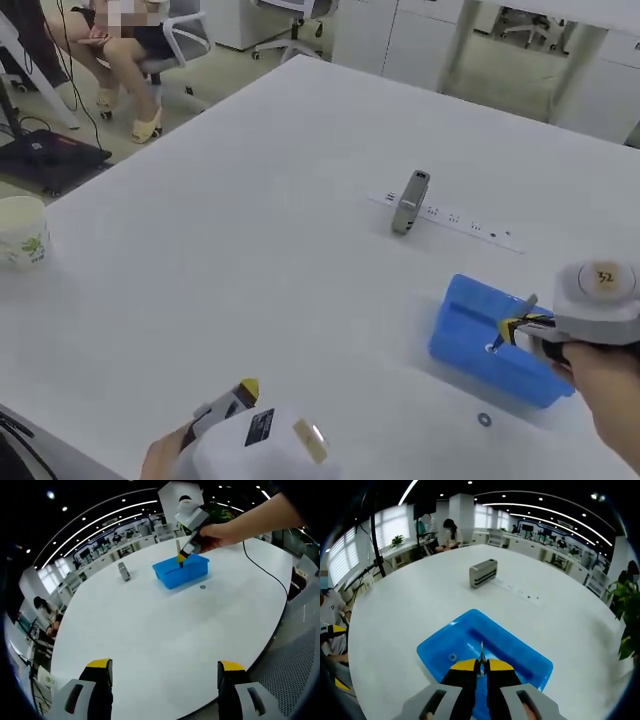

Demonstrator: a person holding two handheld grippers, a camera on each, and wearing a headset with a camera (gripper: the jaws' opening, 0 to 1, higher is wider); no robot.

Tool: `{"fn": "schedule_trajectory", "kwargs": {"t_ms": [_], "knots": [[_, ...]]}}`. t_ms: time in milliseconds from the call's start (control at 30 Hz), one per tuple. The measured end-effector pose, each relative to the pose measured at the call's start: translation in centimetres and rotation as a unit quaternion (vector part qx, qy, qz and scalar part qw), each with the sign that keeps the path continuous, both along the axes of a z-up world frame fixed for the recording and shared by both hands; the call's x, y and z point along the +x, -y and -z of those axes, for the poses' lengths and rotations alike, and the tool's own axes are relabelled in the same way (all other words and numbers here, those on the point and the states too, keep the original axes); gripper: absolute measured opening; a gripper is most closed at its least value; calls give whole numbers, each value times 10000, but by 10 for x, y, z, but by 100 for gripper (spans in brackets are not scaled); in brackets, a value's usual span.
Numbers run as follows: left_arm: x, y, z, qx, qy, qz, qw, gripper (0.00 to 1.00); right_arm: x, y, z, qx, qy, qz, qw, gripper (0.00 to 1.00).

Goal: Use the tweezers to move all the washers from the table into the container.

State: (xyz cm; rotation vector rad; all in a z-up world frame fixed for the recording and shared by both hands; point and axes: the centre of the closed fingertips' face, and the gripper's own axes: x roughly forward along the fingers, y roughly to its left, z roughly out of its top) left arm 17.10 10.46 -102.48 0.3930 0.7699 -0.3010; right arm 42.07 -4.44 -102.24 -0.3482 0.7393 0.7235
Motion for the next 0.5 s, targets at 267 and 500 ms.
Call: {"fn": "schedule_trajectory", "kwargs": {"t_ms": [267, 500], "knots": [[0, 0, 1, 14, -16, -7, 10000, 88, 0, 0, 3, -37, -21, -15, 10000, 3], [0, 0, -1, 2, 6, -17, 10000, 88, -1, 1, 2, 39, -100, 94, 9999, 3]]}}
